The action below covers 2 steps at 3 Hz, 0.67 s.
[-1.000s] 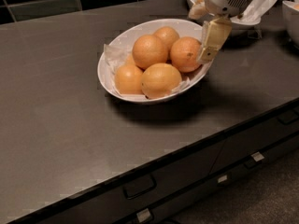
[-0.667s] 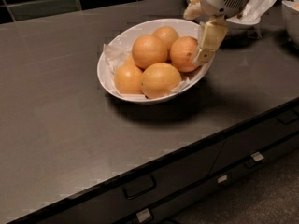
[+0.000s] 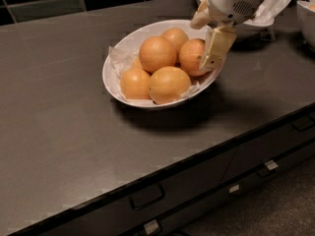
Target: Pick orange from white bowl
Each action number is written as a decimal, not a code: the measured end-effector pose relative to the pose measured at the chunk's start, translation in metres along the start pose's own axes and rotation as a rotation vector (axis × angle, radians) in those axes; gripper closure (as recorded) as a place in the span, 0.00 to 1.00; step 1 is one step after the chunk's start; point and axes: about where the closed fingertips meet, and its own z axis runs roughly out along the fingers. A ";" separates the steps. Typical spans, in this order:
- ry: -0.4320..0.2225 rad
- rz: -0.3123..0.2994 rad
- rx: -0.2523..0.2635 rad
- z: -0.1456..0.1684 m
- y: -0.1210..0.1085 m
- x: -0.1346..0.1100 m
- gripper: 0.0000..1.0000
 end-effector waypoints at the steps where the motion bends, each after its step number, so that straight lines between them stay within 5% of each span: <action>1: -0.003 0.010 -0.011 0.005 0.000 0.004 0.28; 2: -0.009 0.030 -0.023 0.011 -0.001 0.012 0.31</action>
Offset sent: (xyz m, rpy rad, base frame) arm 0.0043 -0.0203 -0.0225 0.0153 0.0739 -0.0370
